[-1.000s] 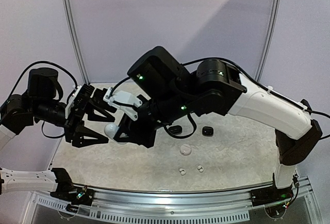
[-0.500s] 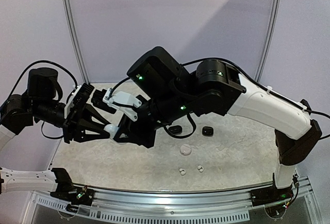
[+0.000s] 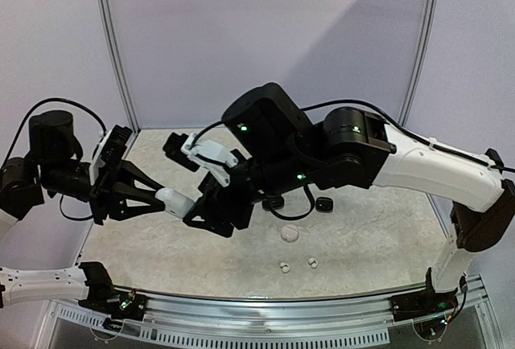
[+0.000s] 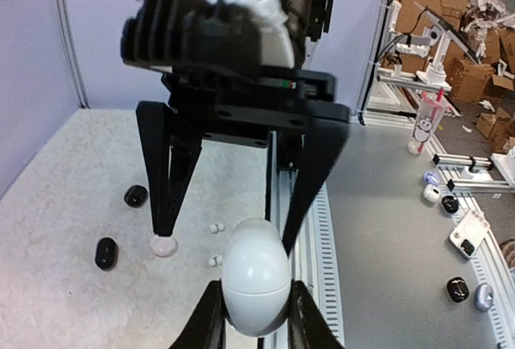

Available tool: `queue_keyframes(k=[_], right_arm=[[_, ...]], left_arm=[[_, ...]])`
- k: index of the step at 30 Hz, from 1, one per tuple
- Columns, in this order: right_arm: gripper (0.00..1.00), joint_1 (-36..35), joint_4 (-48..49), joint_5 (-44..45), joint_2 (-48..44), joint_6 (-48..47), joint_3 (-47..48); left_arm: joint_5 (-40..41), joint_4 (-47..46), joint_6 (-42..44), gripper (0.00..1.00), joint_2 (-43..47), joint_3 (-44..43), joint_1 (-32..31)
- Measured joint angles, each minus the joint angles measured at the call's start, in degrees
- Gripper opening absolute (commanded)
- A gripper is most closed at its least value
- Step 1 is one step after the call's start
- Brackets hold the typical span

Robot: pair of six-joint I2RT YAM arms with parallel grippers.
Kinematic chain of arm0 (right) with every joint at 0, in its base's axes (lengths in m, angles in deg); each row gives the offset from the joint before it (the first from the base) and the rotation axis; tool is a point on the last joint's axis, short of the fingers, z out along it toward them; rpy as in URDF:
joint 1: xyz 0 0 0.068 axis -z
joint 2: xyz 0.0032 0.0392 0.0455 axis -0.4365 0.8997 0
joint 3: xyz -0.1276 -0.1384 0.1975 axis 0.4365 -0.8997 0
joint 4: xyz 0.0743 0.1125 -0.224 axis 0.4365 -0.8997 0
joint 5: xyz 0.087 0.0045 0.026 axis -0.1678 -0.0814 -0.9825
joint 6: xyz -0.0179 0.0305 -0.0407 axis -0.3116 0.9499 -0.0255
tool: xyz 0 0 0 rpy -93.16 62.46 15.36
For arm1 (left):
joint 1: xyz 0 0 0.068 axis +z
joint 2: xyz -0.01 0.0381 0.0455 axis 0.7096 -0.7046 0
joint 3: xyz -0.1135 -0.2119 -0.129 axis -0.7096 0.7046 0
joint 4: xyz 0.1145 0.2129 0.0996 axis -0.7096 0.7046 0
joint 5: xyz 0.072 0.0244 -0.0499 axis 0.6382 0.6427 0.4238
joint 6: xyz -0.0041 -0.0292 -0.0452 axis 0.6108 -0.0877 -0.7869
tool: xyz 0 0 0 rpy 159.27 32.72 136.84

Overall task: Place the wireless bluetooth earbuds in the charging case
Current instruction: Pass from the left arm to the right

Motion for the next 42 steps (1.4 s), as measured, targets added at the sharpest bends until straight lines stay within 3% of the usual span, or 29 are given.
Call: queue_keyframes(k=[6,9,14,19,25,33,37,42], right_arm=[[0.86,2.8,20.1,-1.8,-15.9,8.2,-25.4],[0.9,2.8,29.4,-2.4,-20.4,11.1,-30.4],[0.9,2.7,39.9,-3.7,-20.3,13.6,-29.5],[0.79,2.7,43.5,-4.8,-15.8,14.8,-24.9],[0.41,2.9,44.5,-5.7,-13.4,16.4,-24.3],[0.45,2.9,45.8,-7.5,-13.1,16.3,-22.2],[0.31,2.9,44.7,-8.2,-11.7,16.4,-18.4],[0.38,3.0,42.1,-9.3,-9.4,16.2,-14.5]], left_arm=[[0.7,-16.3,-13.1,0.0,8.2,7.2,0.5],[0.7,-24.2,-21.6,0.0,8.7,9.9,1.3],[0.7,-35.8,-33.6,0.0,6.3,12.5,4.4],[0.9,-42.7,-38.6,0.0,5.0,12.6,5.8],[0.4,-45.8,-39.9,0.0,5.4,12.6,6.0],[0.1,-46.6,-40.2,0.0,5.4,12.6,6.1],[-0.1,-47.1,-40.3,0.0,5.3,12.7,6.1],[-0.4,-48.1,-41.0,0.0,5.3,12.9,6.1]])
